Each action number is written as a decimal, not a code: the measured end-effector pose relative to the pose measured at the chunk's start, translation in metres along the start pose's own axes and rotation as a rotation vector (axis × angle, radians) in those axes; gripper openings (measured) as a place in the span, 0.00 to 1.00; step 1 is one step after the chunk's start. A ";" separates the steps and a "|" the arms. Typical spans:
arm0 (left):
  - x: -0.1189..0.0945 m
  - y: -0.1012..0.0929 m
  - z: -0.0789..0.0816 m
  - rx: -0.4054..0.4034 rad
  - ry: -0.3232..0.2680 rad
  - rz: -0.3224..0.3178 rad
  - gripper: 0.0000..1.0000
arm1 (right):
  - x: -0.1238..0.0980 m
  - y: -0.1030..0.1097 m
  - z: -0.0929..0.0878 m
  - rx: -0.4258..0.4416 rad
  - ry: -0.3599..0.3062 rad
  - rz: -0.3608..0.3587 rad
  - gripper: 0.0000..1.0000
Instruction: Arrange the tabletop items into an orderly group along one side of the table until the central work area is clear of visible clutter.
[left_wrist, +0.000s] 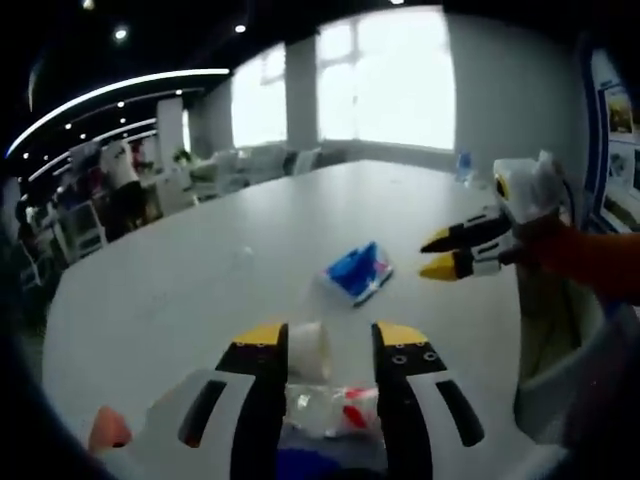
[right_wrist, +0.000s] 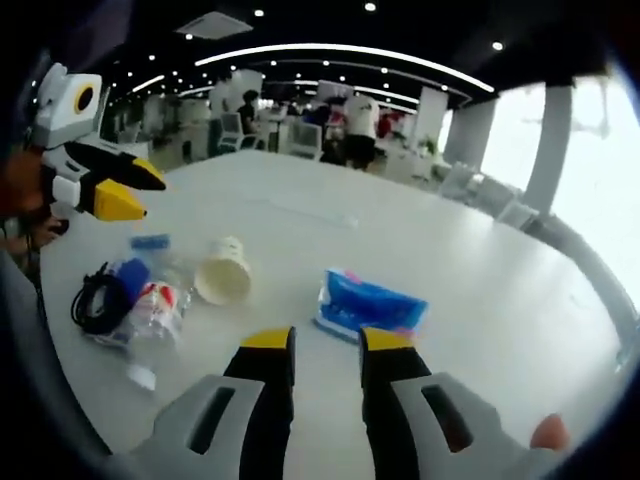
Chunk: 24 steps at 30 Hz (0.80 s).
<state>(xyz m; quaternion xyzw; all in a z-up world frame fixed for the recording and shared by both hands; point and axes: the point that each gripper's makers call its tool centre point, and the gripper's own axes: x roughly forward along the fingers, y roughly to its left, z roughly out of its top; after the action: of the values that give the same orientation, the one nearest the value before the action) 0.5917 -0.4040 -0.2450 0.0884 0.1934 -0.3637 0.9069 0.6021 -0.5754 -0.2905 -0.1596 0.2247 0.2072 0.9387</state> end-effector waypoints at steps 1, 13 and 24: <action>-0.002 0.002 -0.001 -0.001 0.000 0.001 0.31 | 0.001 0.003 0.001 -0.007 -0.001 0.007 0.25; 0.002 0.017 -0.018 0.041 0.035 -0.018 0.32 | 0.032 0.034 0.019 -0.110 -0.003 0.105 0.25; 0.026 0.040 -0.027 0.092 0.077 -0.023 0.32 | 0.063 0.052 0.019 -0.174 0.021 0.179 0.24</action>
<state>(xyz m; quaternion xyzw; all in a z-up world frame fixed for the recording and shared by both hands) 0.6286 -0.3833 -0.2791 0.1417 0.2121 -0.3787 0.8897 0.6365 -0.5031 -0.3161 -0.2221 0.2292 0.3071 0.8966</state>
